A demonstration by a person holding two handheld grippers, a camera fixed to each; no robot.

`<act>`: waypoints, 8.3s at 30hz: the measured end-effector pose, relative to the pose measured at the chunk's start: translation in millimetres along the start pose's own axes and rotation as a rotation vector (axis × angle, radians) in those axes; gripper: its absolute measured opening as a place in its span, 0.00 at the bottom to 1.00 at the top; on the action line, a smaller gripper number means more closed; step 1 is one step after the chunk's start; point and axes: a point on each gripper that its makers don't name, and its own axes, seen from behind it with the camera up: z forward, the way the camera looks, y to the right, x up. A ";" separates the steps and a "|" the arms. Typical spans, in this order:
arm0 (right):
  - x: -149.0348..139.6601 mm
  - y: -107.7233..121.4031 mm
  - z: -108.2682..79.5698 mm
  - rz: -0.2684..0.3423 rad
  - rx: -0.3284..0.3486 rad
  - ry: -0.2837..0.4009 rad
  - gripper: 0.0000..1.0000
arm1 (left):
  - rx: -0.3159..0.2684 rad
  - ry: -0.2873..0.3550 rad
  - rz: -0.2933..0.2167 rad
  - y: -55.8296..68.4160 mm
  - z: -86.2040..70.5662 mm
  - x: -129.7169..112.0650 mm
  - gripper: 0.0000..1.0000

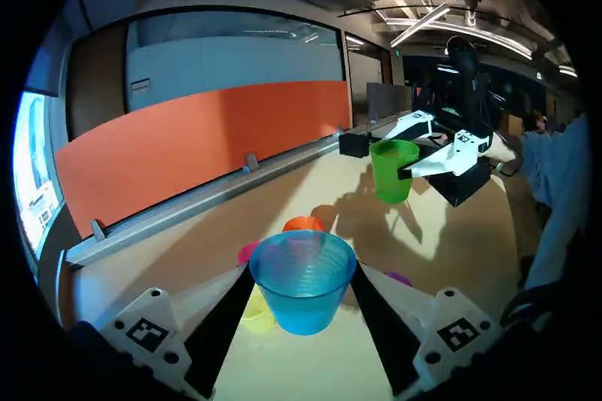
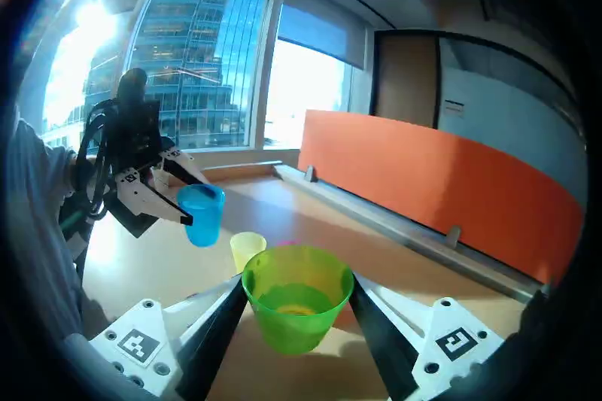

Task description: Pour water

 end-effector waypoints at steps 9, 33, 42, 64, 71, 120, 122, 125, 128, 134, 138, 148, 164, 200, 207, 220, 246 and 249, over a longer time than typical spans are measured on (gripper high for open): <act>-16.9 -0.9 1.8 -0.004 0.015 -0.050 0.92 | -0.025 -0.067 0.009 10.0 3.3 -23.3 0.88; -60.6 -5.6 15.2 0.005 0.050 -0.150 0.92 | -0.044 -0.199 -0.007 11.4 15.1 -84.8 0.89; -74.4 -8.8 21.7 0.006 0.060 -0.175 0.92 | -0.055 -0.221 -0.027 13.2 20.9 -100.2 0.89; -84.1 -10.6 26.2 0.022 0.060 -0.190 0.92 | -0.060 -0.257 -0.038 15.2 32.3 -127.1 0.89; -83.2 -11.6 28.8 0.020 0.058 -0.190 0.92 | -0.059 -0.259 -0.038 15.3 32.6 -129.7 0.89; -147.4 -28.7 54.1 0.055 0.066 -0.265 0.92 | -0.010 -0.292 -0.097 9.6 -3.2 -149.5 1.00; -148.2 -29.6 54.3 0.053 0.065 -0.264 0.92 | -0.011 -0.290 -0.094 9.9 -3.4 -149.3 1.00; -149.2 -29.6 53.6 0.051 0.063 -0.264 0.92 | -0.011 -0.292 -0.087 9.5 -4.1 -149.0 1.00; -150.4 -29.8 51.9 0.047 0.061 -0.265 0.93 | -0.007 -0.293 -0.082 7.7 -5.0 -147.7 1.00; -152.0 -30.3 50.5 0.057 0.056 -0.267 0.94 | -0.003 -0.287 -0.091 4.9 -5.3 -143.6 1.00; -152.6 -31.6 48.5 0.064 0.058 -0.271 0.98 | -0.011 -0.287 -0.098 8.1 -6.0 -143.6 1.00; -152.5 -27.5 29.1 0.073 0.027 -0.268 0.99 | 0.007 -0.279 -0.111 6.6 -15.1 -145.7 1.00; -149.6 -22.1 -20.5 0.081 -0.059 -0.238 0.99 | 0.103 -0.242 -0.138 -7.6 -40.6 -145.5 1.00; -84.8 45.3 -97.6 0.155 -0.535 0.074 0.99 | 0.521 0.177 -0.153 -66.9 -106.7 -65.9 1.00; -75.7 59.7 -112.0 0.190 -0.657 0.143 0.99 | 0.604 0.228 -0.159 -75.3 -118.5 -58.2 1.00; -59.5 73.6 -141.9 0.225 -0.843 0.256 0.99 | 0.716 0.285 -0.156 -81.6 -124.4 -51.1 1.00; -57.9 80.9 -160.9 0.278 -0.900 0.325 0.99 | 0.792 0.331 -0.120 -81.9 -112.8 -54.8 1.00; -58.4 81.1 -163.4 0.296 -0.901 0.334 0.99 | 0.791 0.334 -0.120 -79.4 -108.5 -58.0 1.00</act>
